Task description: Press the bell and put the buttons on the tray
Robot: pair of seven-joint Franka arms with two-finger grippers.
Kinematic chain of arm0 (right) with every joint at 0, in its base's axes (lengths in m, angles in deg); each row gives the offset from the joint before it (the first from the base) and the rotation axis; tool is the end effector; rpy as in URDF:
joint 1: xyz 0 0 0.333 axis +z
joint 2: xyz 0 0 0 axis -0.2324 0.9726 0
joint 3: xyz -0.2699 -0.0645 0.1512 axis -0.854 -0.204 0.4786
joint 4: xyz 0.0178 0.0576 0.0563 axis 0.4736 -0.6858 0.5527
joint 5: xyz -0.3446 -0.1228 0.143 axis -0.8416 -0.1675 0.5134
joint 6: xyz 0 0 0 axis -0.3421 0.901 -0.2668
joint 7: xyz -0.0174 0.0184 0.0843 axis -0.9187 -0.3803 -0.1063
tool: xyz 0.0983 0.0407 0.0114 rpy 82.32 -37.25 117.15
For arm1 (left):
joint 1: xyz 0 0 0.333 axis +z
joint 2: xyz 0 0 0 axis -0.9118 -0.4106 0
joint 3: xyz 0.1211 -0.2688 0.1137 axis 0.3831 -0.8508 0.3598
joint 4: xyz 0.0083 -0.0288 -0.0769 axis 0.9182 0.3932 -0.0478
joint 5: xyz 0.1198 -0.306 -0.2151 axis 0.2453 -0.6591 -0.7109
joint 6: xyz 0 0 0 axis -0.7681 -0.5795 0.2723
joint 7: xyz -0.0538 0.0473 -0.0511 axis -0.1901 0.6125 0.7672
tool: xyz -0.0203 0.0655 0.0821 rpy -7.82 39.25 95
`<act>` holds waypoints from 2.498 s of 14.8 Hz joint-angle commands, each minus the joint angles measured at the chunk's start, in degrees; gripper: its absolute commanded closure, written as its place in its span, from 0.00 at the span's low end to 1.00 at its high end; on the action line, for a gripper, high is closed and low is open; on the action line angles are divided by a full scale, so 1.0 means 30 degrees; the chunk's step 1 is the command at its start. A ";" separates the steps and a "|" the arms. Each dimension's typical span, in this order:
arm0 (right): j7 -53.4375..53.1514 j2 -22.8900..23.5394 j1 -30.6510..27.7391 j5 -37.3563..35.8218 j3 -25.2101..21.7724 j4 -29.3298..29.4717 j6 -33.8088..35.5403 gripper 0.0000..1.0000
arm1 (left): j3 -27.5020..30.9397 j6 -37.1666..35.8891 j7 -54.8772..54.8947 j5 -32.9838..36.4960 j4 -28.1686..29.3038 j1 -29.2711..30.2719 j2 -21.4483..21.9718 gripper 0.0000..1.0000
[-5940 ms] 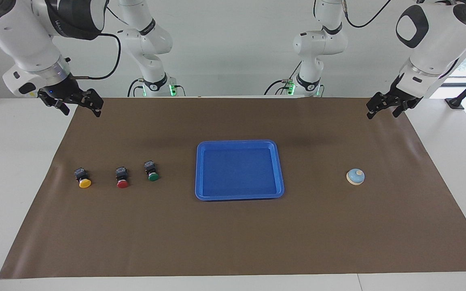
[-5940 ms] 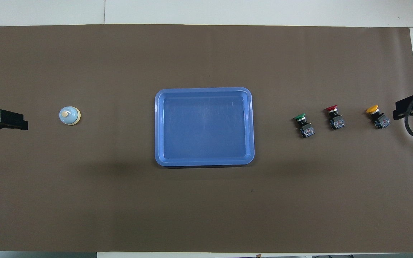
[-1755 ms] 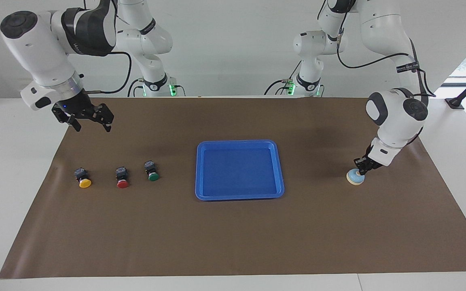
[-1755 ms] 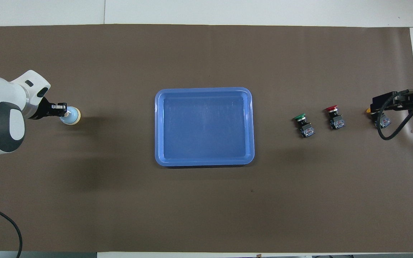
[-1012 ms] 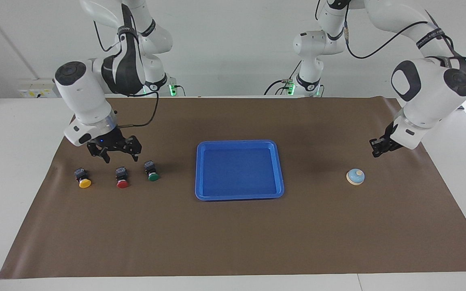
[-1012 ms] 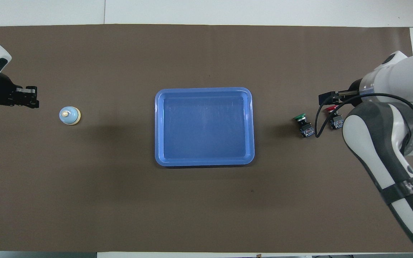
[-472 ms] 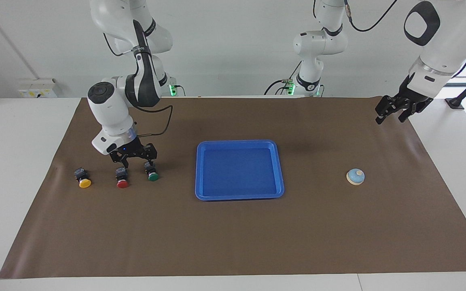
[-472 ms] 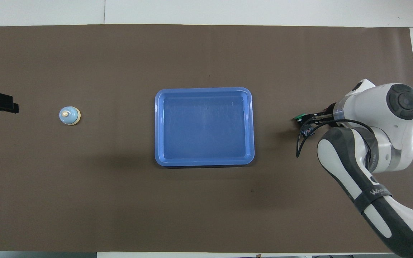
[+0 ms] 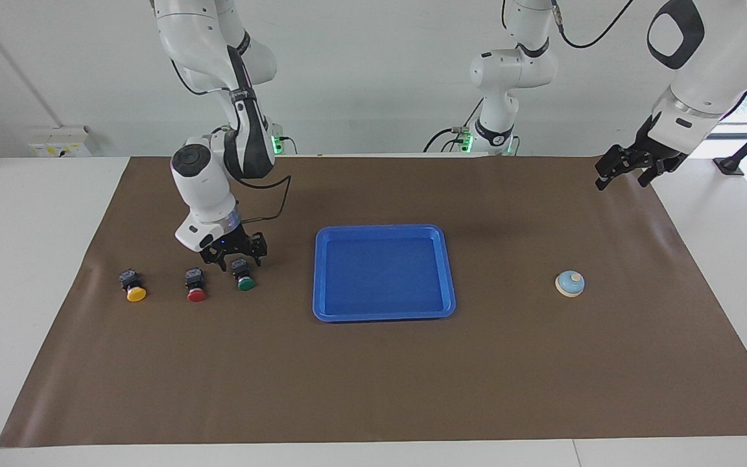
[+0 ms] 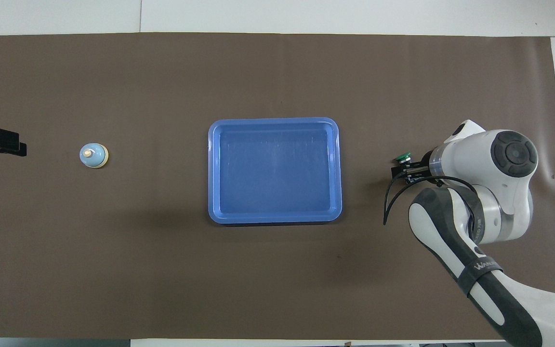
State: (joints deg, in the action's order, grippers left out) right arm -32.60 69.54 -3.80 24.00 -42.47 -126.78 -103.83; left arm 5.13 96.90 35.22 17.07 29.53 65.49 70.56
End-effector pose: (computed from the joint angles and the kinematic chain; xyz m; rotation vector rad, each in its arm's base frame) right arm 0.5380 0.0581 0.3050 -3.1144 -0.2454 -0.1219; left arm 0.5452 0.0153 0.5933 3.1068 0.0373 -0.0725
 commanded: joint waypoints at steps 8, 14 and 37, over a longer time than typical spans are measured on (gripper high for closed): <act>0.1396 0.0216 -0.0049 0.0411 0.0041 -0.0488 -0.0508 0.77 | 0.0059 -0.0582 -0.0156 -0.0157 0.0602 -0.0584 0.0683 0.00; -0.0967 0.1707 0.0653 0.0440 0.0040 0.7552 0.7270 1.00 | 0.0117 -0.0580 -0.0156 -0.0128 0.0602 -0.0350 0.0682 0.00; -1.3573 0.5638 0.6895 0.0938 -0.0047 0.8359 0.2977 0.18 | 0.0088 -0.0580 -0.0156 -0.0128 0.0602 -0.0379 0.0682 0.00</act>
State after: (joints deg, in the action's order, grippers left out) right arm -72.52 87.39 16.97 26.16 -42.54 -100.38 -94.67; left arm 5.22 95.16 35.22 17.06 29.80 64.55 71.07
